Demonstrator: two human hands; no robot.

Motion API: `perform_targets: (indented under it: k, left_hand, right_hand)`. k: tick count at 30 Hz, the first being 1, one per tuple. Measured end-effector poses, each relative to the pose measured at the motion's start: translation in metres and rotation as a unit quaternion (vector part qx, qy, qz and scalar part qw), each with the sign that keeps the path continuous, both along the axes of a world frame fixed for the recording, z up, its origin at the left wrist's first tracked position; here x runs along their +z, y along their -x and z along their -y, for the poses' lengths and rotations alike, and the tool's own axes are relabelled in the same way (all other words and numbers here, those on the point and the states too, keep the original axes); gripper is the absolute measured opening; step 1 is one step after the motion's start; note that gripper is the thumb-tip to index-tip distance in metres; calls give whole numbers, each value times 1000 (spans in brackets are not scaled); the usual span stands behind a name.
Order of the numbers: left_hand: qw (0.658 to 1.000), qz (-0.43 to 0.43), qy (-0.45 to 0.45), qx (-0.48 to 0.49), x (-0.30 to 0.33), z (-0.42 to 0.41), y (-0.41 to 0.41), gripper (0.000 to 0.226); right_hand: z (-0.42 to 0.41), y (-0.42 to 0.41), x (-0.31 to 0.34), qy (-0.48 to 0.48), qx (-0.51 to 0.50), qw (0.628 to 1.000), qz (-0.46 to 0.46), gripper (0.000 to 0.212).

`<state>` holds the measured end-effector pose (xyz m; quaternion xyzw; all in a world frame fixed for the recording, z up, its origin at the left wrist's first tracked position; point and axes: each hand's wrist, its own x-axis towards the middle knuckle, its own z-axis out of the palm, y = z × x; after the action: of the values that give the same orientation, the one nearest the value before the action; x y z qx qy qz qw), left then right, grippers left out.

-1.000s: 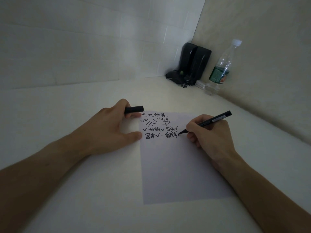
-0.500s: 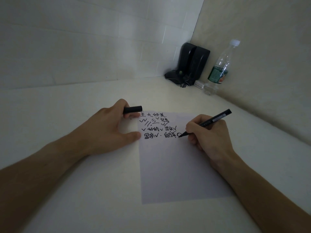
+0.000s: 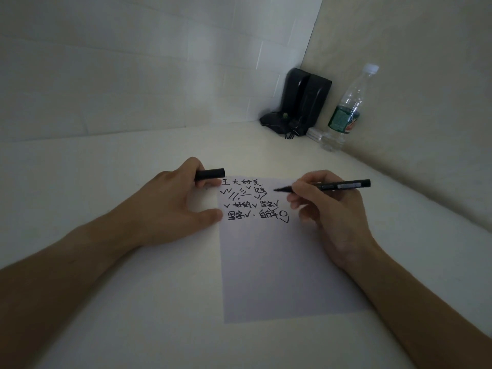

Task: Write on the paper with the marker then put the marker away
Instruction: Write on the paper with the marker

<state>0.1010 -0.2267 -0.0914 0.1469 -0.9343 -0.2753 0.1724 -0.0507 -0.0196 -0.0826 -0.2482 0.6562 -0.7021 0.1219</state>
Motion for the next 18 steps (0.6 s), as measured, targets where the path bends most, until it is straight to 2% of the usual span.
perform_targets:
  k: [2,4,9,12,13,15,18]
  left_hand:
    - [1000,-1,0,1,0,0,0,44]
    - [1000,-3,4,3,0,0,0,43]
    - [1000,-2,10,2,0,0,-1,42]
    - [1000,-4,10,3,0,0,-3,41]
    - [1000,-14,2,5,1,-1,-2,40]
    - [999,-41,-22,10,2,-1,-3,33]
    - [998,-68,-11,-2,4,1,-2,21]
  right_hand:
    - [1,-3,5,92,98,988,75,15]
    - [2,-4,6,125,138,978,95,18]
    - [2,-6,7,123,154,977,86,22]
    - [0,-3,7,118,170,973,101,13]
    - [-1,-2,7,120,177,970,113,16]
    - [-3,-1,8,121,191,965,131,24]
    - [-2,-3,10,116,186,968,126,23]
